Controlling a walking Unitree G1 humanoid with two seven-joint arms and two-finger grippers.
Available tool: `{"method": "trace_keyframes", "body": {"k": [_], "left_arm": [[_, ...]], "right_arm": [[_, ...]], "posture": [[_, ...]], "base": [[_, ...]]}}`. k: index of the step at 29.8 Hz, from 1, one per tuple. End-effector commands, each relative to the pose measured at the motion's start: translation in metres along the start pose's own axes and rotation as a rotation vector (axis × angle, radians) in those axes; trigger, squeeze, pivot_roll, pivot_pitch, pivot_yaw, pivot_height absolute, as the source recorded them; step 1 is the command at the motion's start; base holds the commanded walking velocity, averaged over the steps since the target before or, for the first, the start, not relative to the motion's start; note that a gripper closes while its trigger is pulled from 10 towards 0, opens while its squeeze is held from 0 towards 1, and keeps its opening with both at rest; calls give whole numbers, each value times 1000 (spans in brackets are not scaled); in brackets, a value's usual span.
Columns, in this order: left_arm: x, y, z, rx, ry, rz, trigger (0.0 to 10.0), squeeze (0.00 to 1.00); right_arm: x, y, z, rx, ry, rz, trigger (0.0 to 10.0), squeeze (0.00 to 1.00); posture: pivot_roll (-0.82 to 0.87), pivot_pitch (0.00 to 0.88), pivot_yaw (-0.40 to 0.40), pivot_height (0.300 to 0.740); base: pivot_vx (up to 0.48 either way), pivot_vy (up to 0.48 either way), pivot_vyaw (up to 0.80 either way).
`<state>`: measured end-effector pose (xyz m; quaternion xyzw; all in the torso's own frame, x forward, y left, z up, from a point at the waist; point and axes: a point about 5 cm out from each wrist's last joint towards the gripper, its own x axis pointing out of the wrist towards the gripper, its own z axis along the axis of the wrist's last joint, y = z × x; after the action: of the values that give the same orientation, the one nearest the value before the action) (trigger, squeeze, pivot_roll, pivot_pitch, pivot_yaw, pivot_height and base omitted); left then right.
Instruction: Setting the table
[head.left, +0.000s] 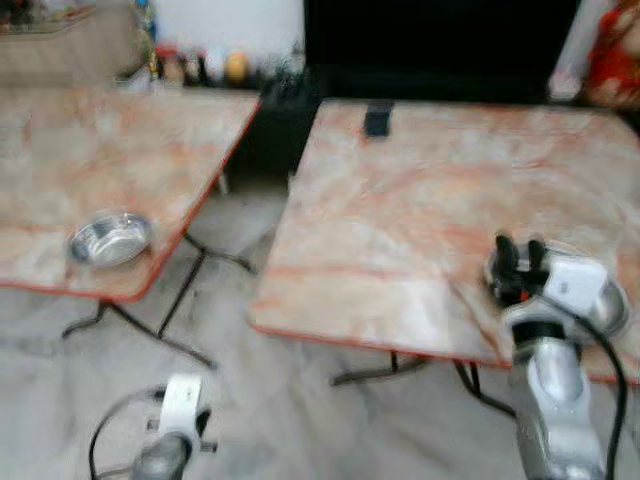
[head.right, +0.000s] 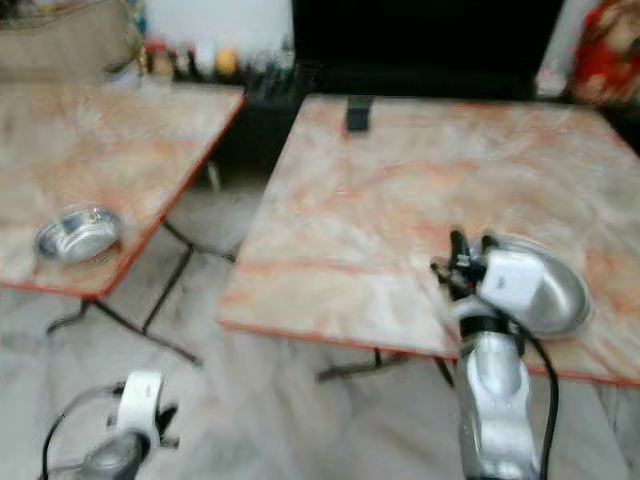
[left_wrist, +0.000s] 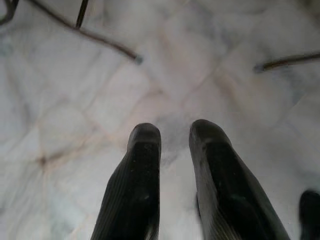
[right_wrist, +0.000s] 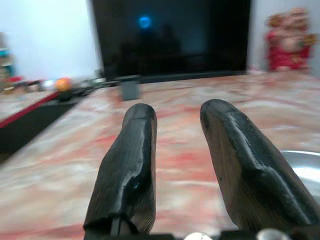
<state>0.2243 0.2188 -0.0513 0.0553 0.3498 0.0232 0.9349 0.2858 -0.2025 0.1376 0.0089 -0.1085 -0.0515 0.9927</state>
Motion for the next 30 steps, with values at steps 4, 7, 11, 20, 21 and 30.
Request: {"method": "trace_keyframes", "body": {"k": [4, 7, 11, 20, 21, 30], "left_arm": [[-1, -2, -4, 26, 22, -21, 10000, 0], [2, -6, 3, 87, 3, -62, 10000, 0], [1, -5, 2, 71, 7, -38, 10000, 0], [8, 23, 42, 67, -79, -17, 10000, 0], [8, 21, 41, 176, -55, -68, 10000, 0], [7, 13, 29, 45, -38, -9, 10000, 0]], "right_arm": [[7, 0, 8, -17, -41, -2, 10000, 0], [14, -3, 21, -46, -66, -12, 10000, 0], [14, -13, 20, -31, -72, -61, 10000, 0], [18, -32, 40, 114, -129, -204, 10000, 0], [21, -34, 36, 76, -108, -200, 10000, 0], [14, -10, 13, 57, -63, -137, 10000, 0]], "posture": [[-31, 0, 49, 740], [-28, 0, 48, 740], [30, 0, 52, 740], [-22, 0, 99, 740], [-42, 0, 102, 740], [-9, 0, 71, 740]], "base": [[0, 311, 0], [0, 310, 0], [0, 310, 0], [0, 330, 0], [0, 334, 0], [0, 320, 0]]}}
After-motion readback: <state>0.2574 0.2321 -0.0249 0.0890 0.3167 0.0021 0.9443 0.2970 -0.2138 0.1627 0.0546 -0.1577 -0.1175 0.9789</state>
